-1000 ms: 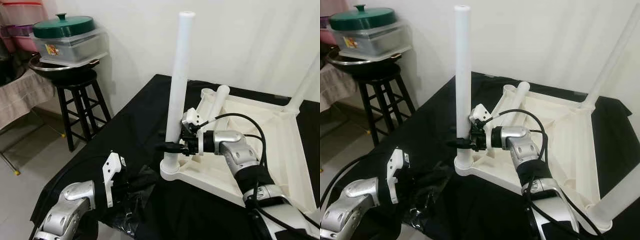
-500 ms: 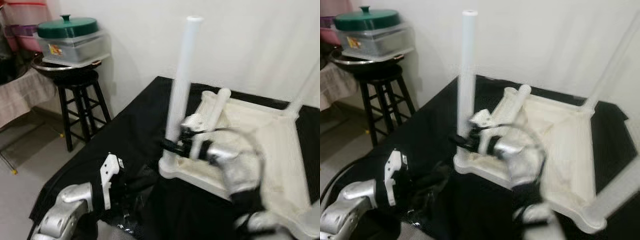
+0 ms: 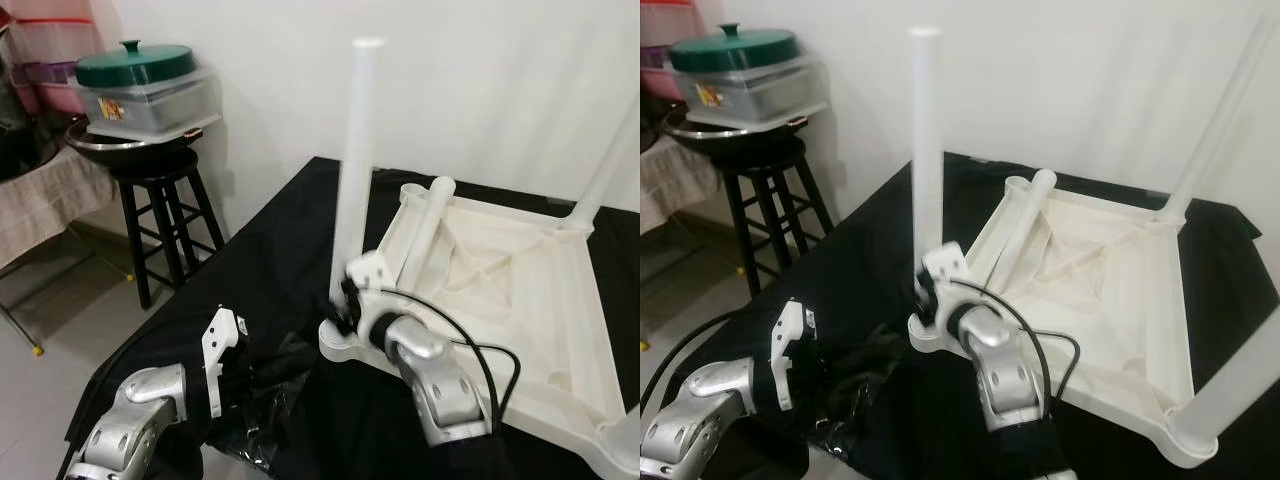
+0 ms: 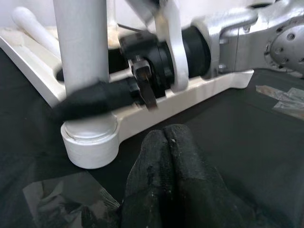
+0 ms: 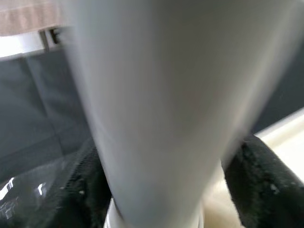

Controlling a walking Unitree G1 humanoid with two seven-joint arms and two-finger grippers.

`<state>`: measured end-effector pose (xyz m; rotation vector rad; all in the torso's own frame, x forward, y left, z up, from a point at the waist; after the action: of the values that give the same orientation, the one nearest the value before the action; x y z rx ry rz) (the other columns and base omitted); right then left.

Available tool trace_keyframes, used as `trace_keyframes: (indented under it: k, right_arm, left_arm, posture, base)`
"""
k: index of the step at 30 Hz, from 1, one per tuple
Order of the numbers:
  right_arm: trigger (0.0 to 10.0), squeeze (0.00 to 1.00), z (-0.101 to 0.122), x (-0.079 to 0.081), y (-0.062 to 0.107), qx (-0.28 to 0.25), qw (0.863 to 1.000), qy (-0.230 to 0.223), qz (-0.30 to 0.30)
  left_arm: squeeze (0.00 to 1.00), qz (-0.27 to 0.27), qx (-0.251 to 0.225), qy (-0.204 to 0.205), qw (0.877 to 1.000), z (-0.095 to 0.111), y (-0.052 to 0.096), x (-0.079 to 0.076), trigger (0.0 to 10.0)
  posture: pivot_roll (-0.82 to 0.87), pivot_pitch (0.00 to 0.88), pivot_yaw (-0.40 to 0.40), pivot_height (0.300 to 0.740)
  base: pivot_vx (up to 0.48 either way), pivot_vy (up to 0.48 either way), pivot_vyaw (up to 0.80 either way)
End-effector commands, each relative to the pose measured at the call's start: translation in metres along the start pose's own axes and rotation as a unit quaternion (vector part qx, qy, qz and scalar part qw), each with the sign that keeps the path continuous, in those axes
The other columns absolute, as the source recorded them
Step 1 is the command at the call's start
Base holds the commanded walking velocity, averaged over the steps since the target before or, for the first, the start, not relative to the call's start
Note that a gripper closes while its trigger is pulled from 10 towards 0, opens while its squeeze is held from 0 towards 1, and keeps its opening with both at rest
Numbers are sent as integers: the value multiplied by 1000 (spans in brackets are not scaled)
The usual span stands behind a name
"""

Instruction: Building children table

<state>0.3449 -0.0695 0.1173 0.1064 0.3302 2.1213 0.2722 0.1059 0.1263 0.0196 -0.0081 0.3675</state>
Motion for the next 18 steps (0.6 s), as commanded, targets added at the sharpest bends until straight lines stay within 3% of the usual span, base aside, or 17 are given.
trace_keyframes:
  k: [1,3,4,5,6,7,8,9,10,12,14,18]
  right_arm:
    - [10000,1000,23,11,2,-36,999,4,41]
    - [10000,1000,23,11,2,-36,999,4,41]
    - [10000,1000,33,15,4,-53,996,11,65]
    - [10000,980,47,15,6,-76,989,50,118]
    - [10000,980,47,15,6,-76,989,50,118]
    - [10000,141,58,12,8,-94,978,87,166]
    - [10000,141,58,12,8,-94,978,87,166]
    - [10000,0,66,9,10,-104,967,110,204]
    - [10000,0,66,9,10,-104,967,110,204]
    - [10000,0,76,5,11,-107,947,141,266]
    - [10000,0,76,5,11,-107,947,141,266]
    - [10000,0,84,0,6,-100,935,145,308]
  left_arm:
    - [0,-3,11,0,1000,-2,3,1,10000]
    - [0,-3,11,0,1000,-2,3,1,10000]
    - [0,-4,12,1,1000,-2,3,1,10000]
    - [0,-3,10,0,1000,-2,3,1,10000]
    - [0,-3,10,0,1000,-2,3,1,10000]
    - [0,-2,9,-1,1000,-2,3,1,10000]
    - [0,-2,9,-1,1000,-2,3,1,10000]
    - [0,-1,8,-1,1000,-2,3,1,10000]
    - [0,-1,8,-1,1000,-2,3,1,10000]
    - [0,-1,7,-3,1000,-2,3,0,10000]
    - [0,-1,7,-3,1000,-2,3,0,10000]
    - [0,-1,7,-4,1000,-1,2,-1,10000]
  posture:
    - [-32,0,-32,740]
    - [-32,0,-32,740]
    - [-32,0,-32,740]
    - [-26,0,-41,740]
    - [-26,0,-41,740]
    - [-22,0,-47,740]
    - [-22,0,-47,740]
    - [-21,0,-49,740]
    - [-21,0,-49,740]
    - [-9,0,-60,740]
    - [-9,0,-60,740]
    - [2,0,-71,740]
  base:
    - [0,0,0]
    - [0,0,0]
    - [0,0,0]
    - [0,0,0]
    - [0,0,0]
    - [0,0,0]
    - [0,0,0]
    - [0,0,0]
    - [0,0,0]
    - [0,0,0]
    - [0,0,0]
    - [0,0,0]
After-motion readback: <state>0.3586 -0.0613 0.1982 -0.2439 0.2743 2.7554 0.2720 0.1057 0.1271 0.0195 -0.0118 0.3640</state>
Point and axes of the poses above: a point about 5 cm out from each wrist's last joint towards the gripper, its own y axis pointing back from the gripper into the wrist, its own z axis along the axis of the wrist's last joint, x = y × z, the point moved 4 cm from there along -y, pointing out of the wrist towards the gripper, and after that the axes turned 1 degree about -y, right-handed, at the moved point
